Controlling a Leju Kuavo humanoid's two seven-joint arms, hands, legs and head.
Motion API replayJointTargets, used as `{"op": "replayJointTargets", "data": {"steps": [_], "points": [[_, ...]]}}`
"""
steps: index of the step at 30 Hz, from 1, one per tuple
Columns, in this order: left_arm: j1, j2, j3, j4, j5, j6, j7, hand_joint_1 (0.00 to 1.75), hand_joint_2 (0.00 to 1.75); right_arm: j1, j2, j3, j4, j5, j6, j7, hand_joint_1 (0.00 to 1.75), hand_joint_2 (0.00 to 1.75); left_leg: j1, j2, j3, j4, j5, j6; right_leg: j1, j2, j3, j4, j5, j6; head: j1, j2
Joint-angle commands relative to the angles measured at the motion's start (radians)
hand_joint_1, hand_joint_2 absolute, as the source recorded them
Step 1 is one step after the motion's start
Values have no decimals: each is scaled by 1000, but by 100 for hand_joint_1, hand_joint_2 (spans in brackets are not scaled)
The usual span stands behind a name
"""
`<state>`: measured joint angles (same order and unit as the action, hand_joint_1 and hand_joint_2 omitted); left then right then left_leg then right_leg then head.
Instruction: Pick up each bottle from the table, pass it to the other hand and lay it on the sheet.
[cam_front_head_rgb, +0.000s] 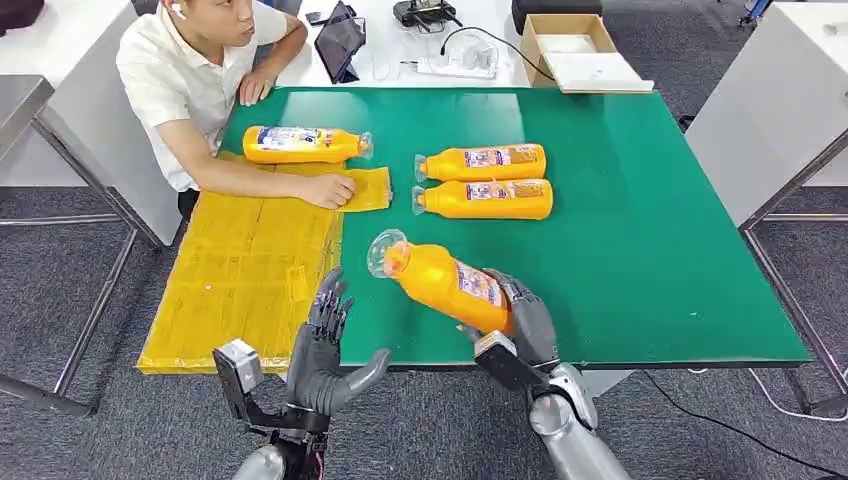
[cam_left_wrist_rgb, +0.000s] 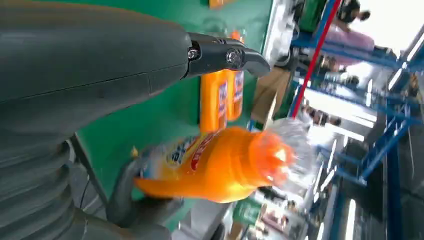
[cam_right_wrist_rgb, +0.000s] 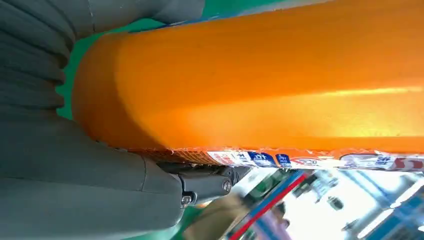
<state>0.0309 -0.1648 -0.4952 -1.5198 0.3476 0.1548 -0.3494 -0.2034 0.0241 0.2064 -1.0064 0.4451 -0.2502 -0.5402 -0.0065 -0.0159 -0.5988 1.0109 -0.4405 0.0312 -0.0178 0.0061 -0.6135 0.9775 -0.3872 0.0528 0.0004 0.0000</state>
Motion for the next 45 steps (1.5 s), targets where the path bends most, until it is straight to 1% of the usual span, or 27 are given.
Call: {"op": "replayJointTargets", "data": {"steps": [1, 2, 4, 9, 12, 13, 18, 19, 20, 22, 23, 24, 25, 26, 27, 28, 30, 32, 34, 35, 36, 38, 39, 41, 42, 43, 45], "points": [[-49, 59, -42, 53, 34, -69, 15, 0, 175, -1, 67, 208, -81, -51, 100, -14, 171, 175, 1, 2, 2, 0, -1, -2, 1, 1, 1, 0, -1, -2, 0, 0], [-52, 57, -44, 58, 38, -76, 17, 0, 175, -4, 71, 234, -80, -52, 106, -12, 175, 175, 1, 2, 2, -1, -1, -2, 1, 1, 1, 0, -1, -2, 0, 0], [-58, 53, -47, 67, 40, -81, 17, 0, 175, -7, 77, 263, -83, -46, 115, -15, 175, 175, 2, 4, 5, -1, -2, -3, 2, 2, 3, 0, -2, -3, 0, 0], [-69, 53, -70, 70, 16, -115, -15, 0, 175, 3, 70, 358, -128, -67, 153, -28, 175, 175, 1, 2, 3, -1, -1, -2, 1, 0, 2, 0, -1, -2, 0, 0], [-75, 44, -61, 75, 18, -109, -19, 0, 175, 15, 66, 401, -149, -76, 172, -36, 175, 175, 1, 1, 2, -1, -1, -2, 1, 0, 2, 0, -1, -2, 0, 0], [-77, 40, -58, 76, 20, -108, -22, 0, 175, 14, 65, 410, -145, -78, 178, -36, 175, 175, 1, 1, 5, -1, -2, -3, 1, -1, 4, -1, -2, -3, 0, 0], [-80, 32, -47, 44, -19, -69, -82, 0, 175, -4, 69, 442, -70, -85, 190, -32, 175, 175, 1, 1, 2, -1, -1, -2, 1, 0, 2, -1, -1, -2, 0, 0], [-81, 31, -47, 41, -20, -68, -83, 35, 175, -5, 70, 443, -63, -87, 191, -33, 175, 175, 2, 1, 4, -1, -1, -3, 2, -1, 3, -1, -2, -3, 0, 0], [-82, 32, -46, 38, -20, -68, -83, 175, 175, -4, 70, 445, -55, -89, 193, -32, 175, 175, 1, 1, 3, 0, -1, -2, 1, -1, 3, 0, -2, -3, 0, 0], [-77, 29, -37, 34, -7, -67, -81, 175, 175, -4, 68, 449, -45, -89, 195, -32, 150, 175, 1, 1, 3, -1, -1, -2, 1, 0, 3, -1, -1, -3, 0, 0], [-77, 30, -37, 35, -7, -67, -81, 175, 175, -2, 66, 449, -43, -89, 195, -33, 145, 175, 2, 1, 4, -1, -1, -3, 2, 0, 4, -1, -2, -3, 0, 0], [-74, 32, -36, 33, -3, -70, -80, 175, 175, 0, 65, 448, -39, -89, 193, -31, 145, 175, 2, 1, 4, -1, -1, -3, 2, -1, 3, -1, -1, -3, 0, 0], [-73, 34, -37, 33, 5, -77, -76, 175, 175, 1, 63, 447, -37, -86, 188, -29, 112, 175, 2, 1, 5, -1, -2, -3, 2, -1, 5, -1, -2, -3, 0, 0], [-70, 36, -35, 35, 20, -89, -66, 175, 175, 3, 60, 448, -34, -64, 159, -21, 40, 175, 2, 0, 3, -1, -1, -2, 2, -1, 3, -1, -1, -2, 0, 0], [-68, 36, -33, 34, 24, -92, -63, 175, 175, 4, 60, 449, -33, -52, 142, -16, 10, 175, 1, 0, 3, -1, -1, -2, 1, -1, 3, -1, -1, -2, 0, 0], [-65, 36, -31, 33, 29, -94, -60, 175, 175, 8, 59, 445, -36, -39, 123, -14, 0, 175, 2, 1, 4, -1, -2, -3, 2, -1, 4, -1, -2, -3, 0, 0], [-58, 38, -23, 32, 51, -101, -42, 175, 175, 18, 59, 444, -41, -15, 85, -9, 0, 175, 1, 0, 3, -1, -1, -2, 1, -1, 3, -1, -1, -2, 0, 0], [-47, 38, -10, 29, 61, -98, -26, 175, 175, 30, 53, 450, -54, 37, 23, 16, 0, 175, 1, 0, 4, -2, -1, -2, 1, -1, 4, -1, -2, -2, 0, 0], [-27, 25, 4, 16, 65, -94, -19, 175, 175, 40, 46, 455, -64, 72, -16, 34, 0, 175, 1, 1, 3, -1, -1, -2, 1, 0, 2, -1, -1, -2, 0, 0], [-22, 23, 9, 13, 67, -93, -12, 175, 175, 43, 44, 457, -65, 84, -30, 41, 0, 175, 2, 1, 5, -1, -2, -2, 2, 0, 4, -1, -2, -3, 0, 0], [-17, 22, 14, 11, 70, -92, -7, 175, 175, 48, 44, 457, -67, 95, -44, 49, 0, 0, 1, 1, 4, -1, -2, -2, 1, 0, 4, -1, -2, -3, 0, 0], [-9, 18, 28, 8, 73, -90, -2, 175, 175, 59, 45, 447, -70, 133, -99, 62, 0, 0, 1, 0, 2, -1, -1, -2, 1, -1, 2, -1, -1, -2, 0, 0], [-5, 20, 34, 7, 73, -87, -2, 175, 175, 67, 43, 442, -74, 139, -117, 60, 0, 0, 2, 1, 4, -1, -2, -3, 2, -1, 4, -1, -2, -3, 0, 0], [1, 19, 43, 6, 64, -69, 0, 175, 175, 86, 42, 426, -94, 138, -156, 50, 0, 0, 1, 0, 3, -1, -1, -2, 1, -1, 2, -1, -2, -2, 0, 0], [4, 25, 49, 12, 25, -19, 13, 175, 175, 109, 46, 406, -116, 155, -217, 33, 0, 0, 1, 0, 1, -1, -1, -2, 1, -1, 1, -1, -1, -2, 0, 0], [2, 34, 54, 25, -8, 16, 17, 175, 175, 123, 46, 399, -134, 162, -251, 25, 0, 0, 1, 0, 4, -1, -2, -3, 1, -1, 4, -1, -2, -3, 0, 0], [-9, 50, 60, 63, -89, 96, 24, 175, 175, 152, 47, 386, -178, 173, -317, 9, 0, 0, 1, -1, 1, -1, -1, -2, 1, -2, 1, -1, -1, -2, 0, 0]]}}
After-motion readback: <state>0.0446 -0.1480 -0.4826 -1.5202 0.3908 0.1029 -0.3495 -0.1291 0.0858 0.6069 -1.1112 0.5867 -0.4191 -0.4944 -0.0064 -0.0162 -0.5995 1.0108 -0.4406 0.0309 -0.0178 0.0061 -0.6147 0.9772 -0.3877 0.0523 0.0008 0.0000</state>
